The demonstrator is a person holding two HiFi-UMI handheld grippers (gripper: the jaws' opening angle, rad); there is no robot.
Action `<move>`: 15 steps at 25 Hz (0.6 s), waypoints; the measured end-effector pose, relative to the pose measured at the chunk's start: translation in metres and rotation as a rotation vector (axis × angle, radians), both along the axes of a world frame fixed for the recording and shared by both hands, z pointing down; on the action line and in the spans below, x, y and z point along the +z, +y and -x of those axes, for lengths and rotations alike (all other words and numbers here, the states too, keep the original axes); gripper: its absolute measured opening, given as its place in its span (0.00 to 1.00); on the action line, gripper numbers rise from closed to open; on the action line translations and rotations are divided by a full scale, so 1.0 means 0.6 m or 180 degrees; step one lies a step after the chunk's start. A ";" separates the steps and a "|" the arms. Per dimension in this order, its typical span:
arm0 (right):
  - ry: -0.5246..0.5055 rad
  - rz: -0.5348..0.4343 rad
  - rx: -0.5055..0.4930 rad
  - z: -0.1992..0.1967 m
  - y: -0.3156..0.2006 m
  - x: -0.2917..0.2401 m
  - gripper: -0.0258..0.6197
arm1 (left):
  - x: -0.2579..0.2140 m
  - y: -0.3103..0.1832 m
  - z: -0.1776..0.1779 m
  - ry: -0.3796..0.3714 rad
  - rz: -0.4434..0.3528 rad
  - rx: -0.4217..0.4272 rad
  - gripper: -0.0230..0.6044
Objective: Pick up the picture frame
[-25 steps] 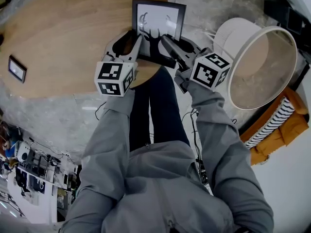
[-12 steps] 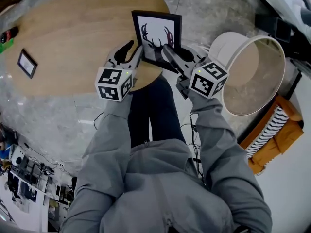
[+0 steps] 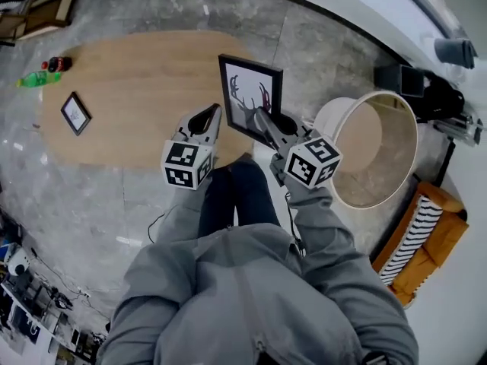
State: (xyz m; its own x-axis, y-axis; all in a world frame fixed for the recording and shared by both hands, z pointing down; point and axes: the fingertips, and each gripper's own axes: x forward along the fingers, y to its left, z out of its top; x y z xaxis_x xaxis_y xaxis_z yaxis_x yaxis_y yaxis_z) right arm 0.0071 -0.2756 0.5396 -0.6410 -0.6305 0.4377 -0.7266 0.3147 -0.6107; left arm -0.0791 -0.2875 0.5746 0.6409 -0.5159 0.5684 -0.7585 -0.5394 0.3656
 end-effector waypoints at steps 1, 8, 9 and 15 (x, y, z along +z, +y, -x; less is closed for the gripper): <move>0.0040 -0.0060 0.0016 0.004 0.004 -0.038 0.09 | -0.039 0.004 0.007 0.0005 -0.0051 -0.0016 0.07; 0.0261 -0.0599 0.0229 0.014 0.025 -0.325 0.09 | -0.327 0.035 0.042 0.0026 -0.0511 -0.0149 0.06; 0.0291 -0.0727 0.0267 0.014 0.021 -0.368 0.09 | -0.370 0.032 0.047 0.0003 -0.0644 -0.0162 0.06; 0.0476 -0.1318 0.0450 -0.007 0.033 -0.584 0.09 | -0.592 0.040 0.043 -0.0045 -0.1225 -0.0319 0.06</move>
State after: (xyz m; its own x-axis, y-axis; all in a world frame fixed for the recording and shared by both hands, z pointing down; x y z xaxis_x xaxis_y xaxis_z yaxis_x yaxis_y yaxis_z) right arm 0.0112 -0.2560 0.1889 -0.4852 -0.8484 0.2116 -0.8505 0.4016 -0.3396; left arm -0.1050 -0.2637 0.2192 0.5700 -0.7525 0.3298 -0.8179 -0.5580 0.1404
